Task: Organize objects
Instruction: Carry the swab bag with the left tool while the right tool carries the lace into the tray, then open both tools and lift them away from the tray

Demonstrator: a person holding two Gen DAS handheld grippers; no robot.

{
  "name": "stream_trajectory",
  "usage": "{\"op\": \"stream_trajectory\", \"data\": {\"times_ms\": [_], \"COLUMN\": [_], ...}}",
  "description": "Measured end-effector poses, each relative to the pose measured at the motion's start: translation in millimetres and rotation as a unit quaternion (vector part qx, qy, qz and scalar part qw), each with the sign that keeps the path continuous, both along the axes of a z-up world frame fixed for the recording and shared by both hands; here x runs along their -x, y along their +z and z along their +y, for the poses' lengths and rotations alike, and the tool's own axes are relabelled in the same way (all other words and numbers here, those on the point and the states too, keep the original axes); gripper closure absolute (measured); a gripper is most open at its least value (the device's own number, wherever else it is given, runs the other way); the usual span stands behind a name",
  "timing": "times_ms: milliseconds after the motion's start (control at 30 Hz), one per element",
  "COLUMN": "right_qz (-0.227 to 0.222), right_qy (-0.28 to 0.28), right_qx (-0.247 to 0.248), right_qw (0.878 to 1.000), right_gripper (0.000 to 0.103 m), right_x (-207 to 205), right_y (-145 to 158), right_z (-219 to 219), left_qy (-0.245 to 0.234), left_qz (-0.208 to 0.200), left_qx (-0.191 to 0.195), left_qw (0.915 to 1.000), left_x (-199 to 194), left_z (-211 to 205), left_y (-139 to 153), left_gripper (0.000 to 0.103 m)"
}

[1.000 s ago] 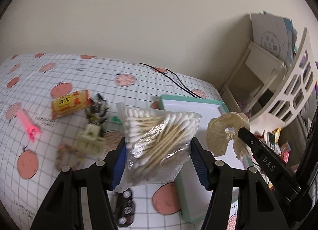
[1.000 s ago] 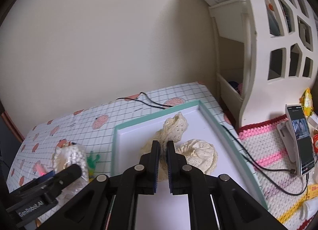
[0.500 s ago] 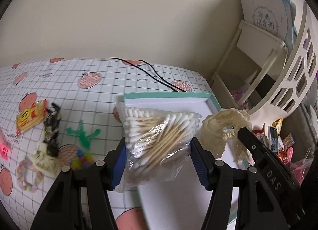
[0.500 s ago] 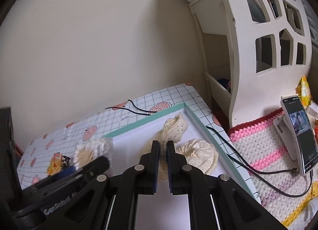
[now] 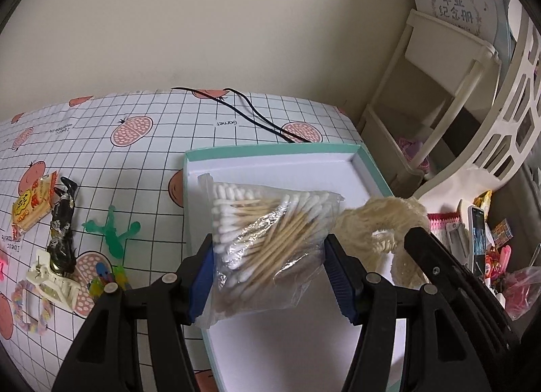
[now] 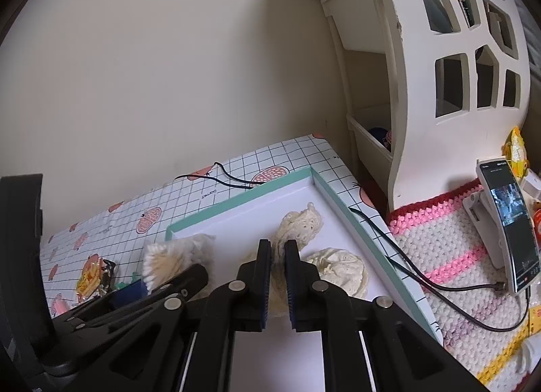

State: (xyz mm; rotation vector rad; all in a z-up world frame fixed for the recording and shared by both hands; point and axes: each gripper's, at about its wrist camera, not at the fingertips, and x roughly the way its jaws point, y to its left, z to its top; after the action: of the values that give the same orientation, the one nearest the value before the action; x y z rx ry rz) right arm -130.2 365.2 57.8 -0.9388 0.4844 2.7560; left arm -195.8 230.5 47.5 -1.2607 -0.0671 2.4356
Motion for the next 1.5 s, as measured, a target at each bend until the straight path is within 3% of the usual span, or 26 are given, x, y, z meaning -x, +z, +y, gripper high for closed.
{"op": "stream_trajectory", "data": {"times_ms": [167,300,500,733,900,933,967,1000,1200,1300,1500], "right_qz": [-0.009,-0.006,-0.015,-0.036,-0.059,-0.06,-0.06,-0.06,-0.07,-0.073,-0.076], "right_qy": [-0.004,-0.01,-0.012,-0.001,0.006,0.004,0.002,-0.001,-0.016,-0.016,-0.013], "right_qx": [0.001,0.011,0.002,-0.021,-0.029,-0.026,-0.019,-0.01,0.008,0.006,-0.013], "right_qw": [1.0,1.0,1.0,0.999,0.998,0.998,0.998,0.998,0.997,0.997,0.997], "right_gripper": [0.089,0.065,0.063,0.036,0.03,0.028,0.026,0.024,0.012,0.001,0.0], "right_x": [-1.7,-5.9,-10.1,-15.3,-20.7,-22.1,-23.7,-25.2,-30.3,-30.0,-29.4], "right_y": [1.0,3.9,7.4,6.9,1.4,1.1,1.2,1.2,-3.6,-5.3,-6.0], "right_z": [3.4,8.3,8.4,2.1,-1.3,-0.9,0.2,1.3,-0.5,-5.4,-20.4], "left_qy": [-0.001,-0.001,0.006,0.024,0.049,0.054,0.06,0.063,0.09,0.107,0.141], "left_qz": [-0.007,-0.006,-0.002,-0.001,-0.002,-0.003,-0.005,-0.003,-0.002,-0.005,-0.017], "left_qx": [-0.005,-0.01,-0.014,-0.01,-0.01,-0.012,-0.014,-0.017,-0.022,-0.029,-0.044], "left_qw": [1.0,0.9999,0.9999,0.9997,0.9988,0.9985,0.9981,0.9978,0.9957,0.9938,0.9888], "left_x": [-2.6,-4.9,-8.0,-13.6,-19.1,-20.2,-21.8,-23.7,-32.5,-34.1,-37.9], "left_z": [-2.3,-7.3,-20.7,-50.5,-82.4,-88.5,-96.8,-102.1,-139.4,-158.1,-192.8], "left_y": [1.4,7.2,16.2,25.9,28.6,28.6,28.6,28.8,28.4,27.5,16.7], "left_gripper": [0.039,0.038,0.038,0.038,0.038,0.033,0.022,0.019,0.014,0.013,0.003]}}
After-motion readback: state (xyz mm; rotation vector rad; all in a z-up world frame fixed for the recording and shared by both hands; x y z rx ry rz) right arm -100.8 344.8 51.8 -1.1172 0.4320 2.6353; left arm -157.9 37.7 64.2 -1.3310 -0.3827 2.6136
